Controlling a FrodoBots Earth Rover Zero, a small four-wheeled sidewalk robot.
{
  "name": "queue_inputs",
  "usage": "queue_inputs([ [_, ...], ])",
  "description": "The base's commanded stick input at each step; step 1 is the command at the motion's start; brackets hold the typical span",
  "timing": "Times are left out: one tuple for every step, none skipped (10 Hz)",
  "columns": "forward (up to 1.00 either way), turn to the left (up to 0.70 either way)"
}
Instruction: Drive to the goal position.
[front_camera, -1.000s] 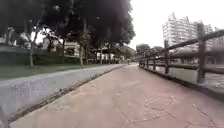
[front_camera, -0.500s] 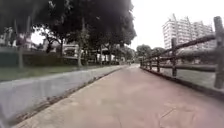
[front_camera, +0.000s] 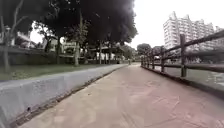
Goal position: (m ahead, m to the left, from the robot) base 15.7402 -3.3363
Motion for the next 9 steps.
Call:
queue_inputs([
  [1.00,0.00],
  [1.00,0.00],
  [1.00,0.00],
  [1.00,-0.40],
  [1.00,-0.40],
  [1.00,-0.40],
  [1.00,-0.40],
  [1.00,-0.40],
  [1.00,-0.28],
])
